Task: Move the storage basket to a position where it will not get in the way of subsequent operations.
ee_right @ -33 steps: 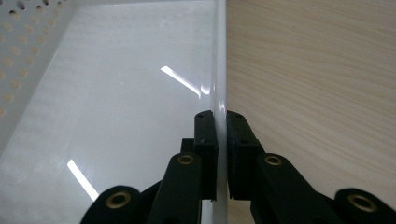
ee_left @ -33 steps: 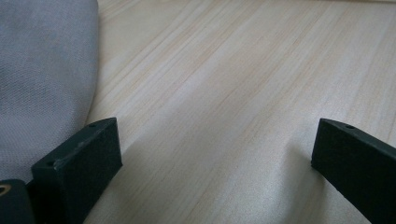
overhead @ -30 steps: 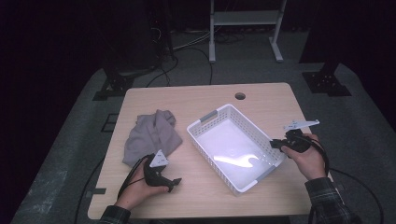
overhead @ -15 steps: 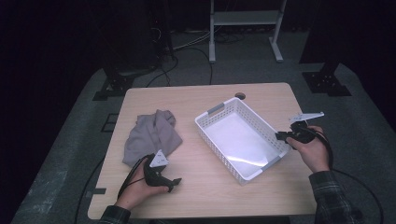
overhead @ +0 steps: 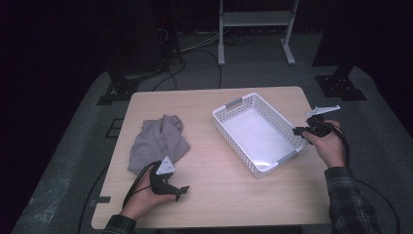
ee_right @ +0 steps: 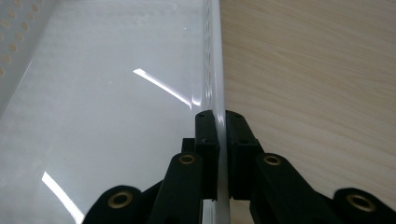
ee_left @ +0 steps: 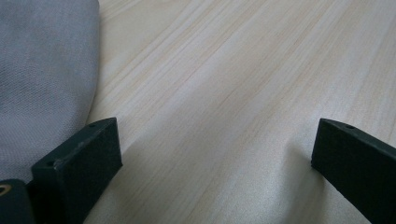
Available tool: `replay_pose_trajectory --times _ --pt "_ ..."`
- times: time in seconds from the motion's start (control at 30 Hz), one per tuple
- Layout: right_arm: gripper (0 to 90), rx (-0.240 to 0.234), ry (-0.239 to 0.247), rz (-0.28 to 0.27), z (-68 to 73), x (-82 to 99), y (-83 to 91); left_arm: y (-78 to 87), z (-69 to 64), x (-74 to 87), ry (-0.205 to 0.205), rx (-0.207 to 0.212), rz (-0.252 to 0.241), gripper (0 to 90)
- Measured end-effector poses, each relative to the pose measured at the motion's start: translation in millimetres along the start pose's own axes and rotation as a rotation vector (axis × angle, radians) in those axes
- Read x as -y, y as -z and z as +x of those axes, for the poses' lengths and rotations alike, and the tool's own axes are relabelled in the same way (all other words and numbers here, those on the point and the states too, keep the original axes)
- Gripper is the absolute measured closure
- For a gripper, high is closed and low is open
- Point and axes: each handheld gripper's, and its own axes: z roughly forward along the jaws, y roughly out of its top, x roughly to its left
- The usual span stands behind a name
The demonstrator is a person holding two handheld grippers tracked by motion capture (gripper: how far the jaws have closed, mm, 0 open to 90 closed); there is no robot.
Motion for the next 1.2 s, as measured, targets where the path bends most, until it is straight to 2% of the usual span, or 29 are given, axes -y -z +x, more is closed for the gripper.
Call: replay_pose_trajectory --times 0.23,0.47,0.57,0.67,0.77,0.93,1.2 --pt "84.0 0.015 -0.006 0.0 -12.4 -4.4 -3.5 -0.1 0.0 0.0 0.0 0.0 -0.001 0.4" --pt "83.2 0.01 -0.005 -0.004 -13.4 -4.0 -2.6 -0.1 0.1 0.0 0.0 -0.001 -0.001 0.4" --pt "75.5 0.004 -0.013 -0.03 -13.3 -5.0 1.9 -0.1 0.1 0.0 0.0 -0.001 0.0 0.4" --pt "74.3 0.002 -0.017 -0.063 -13.3 -7.9 11.3 0.0 0.2 0.0 -0.001 -0.002 0.0 0.4" --pt "74.8 -0.015 -0.02 -0.097 -8.8 -10.4 20.9 0.0 0.3 -0.2 0.0 -0.003 0.002 0.4" --pt "73.7 -0.052 -0.031 -0.12 2.2 -11.8 27.5 -0.1 0.3 -0.2 0.0 -0.003 0.002 0.4" --pt "73.4 -0.113 -0.033 -0.107 28.9 -11.6 28.6 -0.2 0.1 -0.2 0.002 -0.003 0.0 0.4"
